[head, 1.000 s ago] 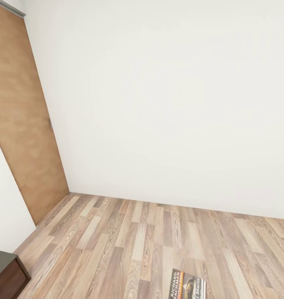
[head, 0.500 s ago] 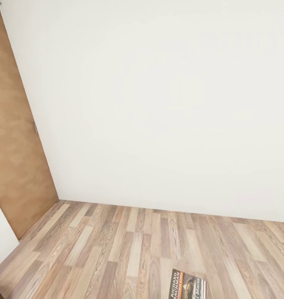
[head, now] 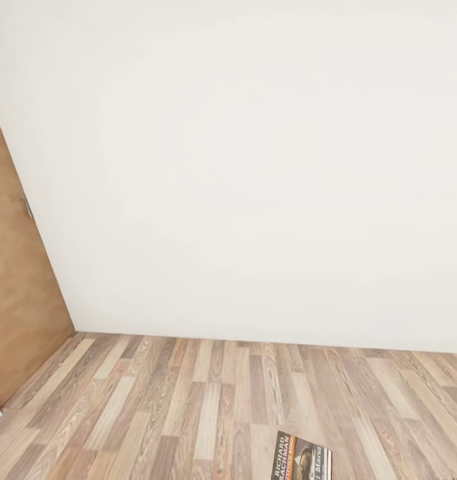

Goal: In the bedroom, move the book from the bed onto either nightstand, and place the two sandals side by side next to the bed.

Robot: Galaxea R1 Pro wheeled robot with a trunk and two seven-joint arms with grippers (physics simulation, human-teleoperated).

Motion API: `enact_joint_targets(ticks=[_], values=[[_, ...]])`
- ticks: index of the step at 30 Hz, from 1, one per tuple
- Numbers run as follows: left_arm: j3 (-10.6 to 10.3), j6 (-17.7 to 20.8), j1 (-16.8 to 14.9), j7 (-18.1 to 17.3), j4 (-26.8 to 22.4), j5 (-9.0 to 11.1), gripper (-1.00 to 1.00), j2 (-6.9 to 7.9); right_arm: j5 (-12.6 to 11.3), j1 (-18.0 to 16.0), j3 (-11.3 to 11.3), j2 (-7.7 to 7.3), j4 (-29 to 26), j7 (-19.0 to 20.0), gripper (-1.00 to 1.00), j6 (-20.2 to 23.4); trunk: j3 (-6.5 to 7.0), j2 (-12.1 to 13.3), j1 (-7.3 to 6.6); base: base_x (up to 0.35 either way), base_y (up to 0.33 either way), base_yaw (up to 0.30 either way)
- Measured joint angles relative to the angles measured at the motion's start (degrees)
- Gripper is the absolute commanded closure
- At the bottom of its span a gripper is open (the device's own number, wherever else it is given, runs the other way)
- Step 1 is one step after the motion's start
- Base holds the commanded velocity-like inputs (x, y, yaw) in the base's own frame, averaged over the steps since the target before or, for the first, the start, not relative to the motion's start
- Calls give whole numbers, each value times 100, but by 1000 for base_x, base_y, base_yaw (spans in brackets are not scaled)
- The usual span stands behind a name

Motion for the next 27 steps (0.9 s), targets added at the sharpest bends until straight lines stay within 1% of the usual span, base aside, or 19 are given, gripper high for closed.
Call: enact_joint_targets(ticks=[5, 8, 11, 27], values=[[0, 0, 0, 0, 0, 0, -100, -2, 1, 0, 0, 0, 0, 0, 100, 0, 0, 0, 0, 2, 0, -195], [0, 0, 1, 0, -1, 0, -100, -2, 2, -1, 0, 0, 1, -1, 100, 0, 0, 0, 0, 7, 0, -77], [0, 0, 1, 0, -2, 0, -100, 0, 4, -1, 11, 1, 2, -1, 100, 0, 0, -1, -2, 155, 0, -21], [0, 0, 1, 0, -2, -3, -100, -8, 13, -1, 11, 1, 2, -2, 100, 1, 0, -1, -3, 314, 0, -2]])
